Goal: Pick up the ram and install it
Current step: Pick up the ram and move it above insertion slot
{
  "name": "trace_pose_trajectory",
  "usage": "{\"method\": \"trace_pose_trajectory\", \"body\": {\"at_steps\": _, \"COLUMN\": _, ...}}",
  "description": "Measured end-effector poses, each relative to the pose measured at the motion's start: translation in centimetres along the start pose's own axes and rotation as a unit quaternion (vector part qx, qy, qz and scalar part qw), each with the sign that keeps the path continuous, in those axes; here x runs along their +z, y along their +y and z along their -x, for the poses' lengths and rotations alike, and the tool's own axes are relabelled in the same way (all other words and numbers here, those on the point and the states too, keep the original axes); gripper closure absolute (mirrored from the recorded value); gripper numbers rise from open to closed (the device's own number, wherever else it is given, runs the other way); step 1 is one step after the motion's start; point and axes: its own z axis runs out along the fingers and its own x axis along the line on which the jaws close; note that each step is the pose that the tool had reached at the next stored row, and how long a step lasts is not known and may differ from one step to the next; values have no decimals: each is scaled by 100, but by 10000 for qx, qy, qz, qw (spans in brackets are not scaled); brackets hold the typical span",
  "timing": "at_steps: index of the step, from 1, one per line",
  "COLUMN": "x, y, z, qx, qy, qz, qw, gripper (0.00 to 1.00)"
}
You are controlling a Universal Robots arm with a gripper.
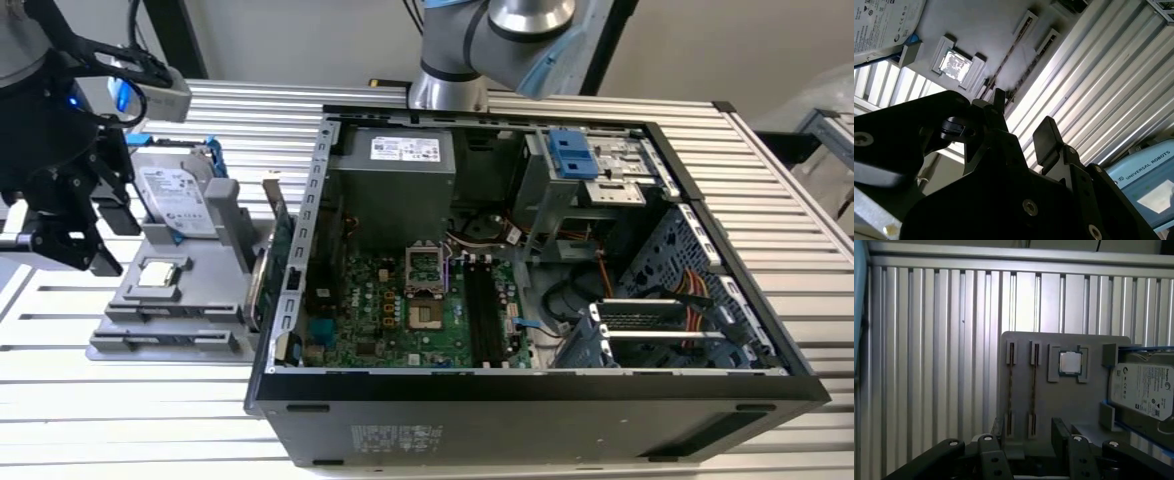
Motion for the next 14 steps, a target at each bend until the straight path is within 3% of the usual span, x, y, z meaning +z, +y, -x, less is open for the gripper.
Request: {"method": "trace_pose_trajectory", "body": {"at_steps": 14, "x": 138, "y": 5, "z": -5, "qx": 0, "qy": 0, "qz": 1, "qw": 10000, "gripper": 0}}
